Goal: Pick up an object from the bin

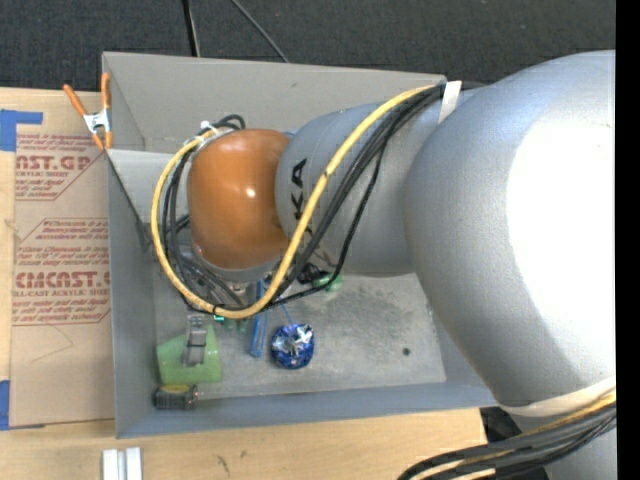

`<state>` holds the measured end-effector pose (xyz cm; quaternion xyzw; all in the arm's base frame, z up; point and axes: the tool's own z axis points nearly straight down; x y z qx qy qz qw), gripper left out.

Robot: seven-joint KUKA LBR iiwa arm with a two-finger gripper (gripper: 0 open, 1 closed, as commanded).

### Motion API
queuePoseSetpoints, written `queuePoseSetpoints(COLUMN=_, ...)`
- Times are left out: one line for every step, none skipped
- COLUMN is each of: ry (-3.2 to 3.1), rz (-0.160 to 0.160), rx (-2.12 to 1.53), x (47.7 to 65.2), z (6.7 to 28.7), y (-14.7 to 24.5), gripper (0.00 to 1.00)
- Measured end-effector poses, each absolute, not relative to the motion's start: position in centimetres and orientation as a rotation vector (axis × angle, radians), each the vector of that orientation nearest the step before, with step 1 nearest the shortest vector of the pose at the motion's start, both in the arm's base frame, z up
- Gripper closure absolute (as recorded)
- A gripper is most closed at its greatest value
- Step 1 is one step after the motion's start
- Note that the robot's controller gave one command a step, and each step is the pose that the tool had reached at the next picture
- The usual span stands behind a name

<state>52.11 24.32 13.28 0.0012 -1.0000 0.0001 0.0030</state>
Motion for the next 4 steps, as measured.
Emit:
queuePoseSetpoints(ry=-3.06, rz=-0.006, rx=0.719, x=49.5, z=7.1, y=23.8, gripper=0.0)
queuePoseSetpoints(ry=-3.017, rz=-0.003, rx=0.928, x=48.3, z=7.2, y=24.1, gripper=0.0)
queuePoseSetpoints(ry=-3.004, rz=-0.002, rx=0.924, x=47.9, z=7.0, y=24.1, gripper=1.0)
queuePoseSetpoints(ry=-2.902, rz=-0.001, rx=1.236, x=50.0, z=34.1, y=23.2, gripper=1.0)
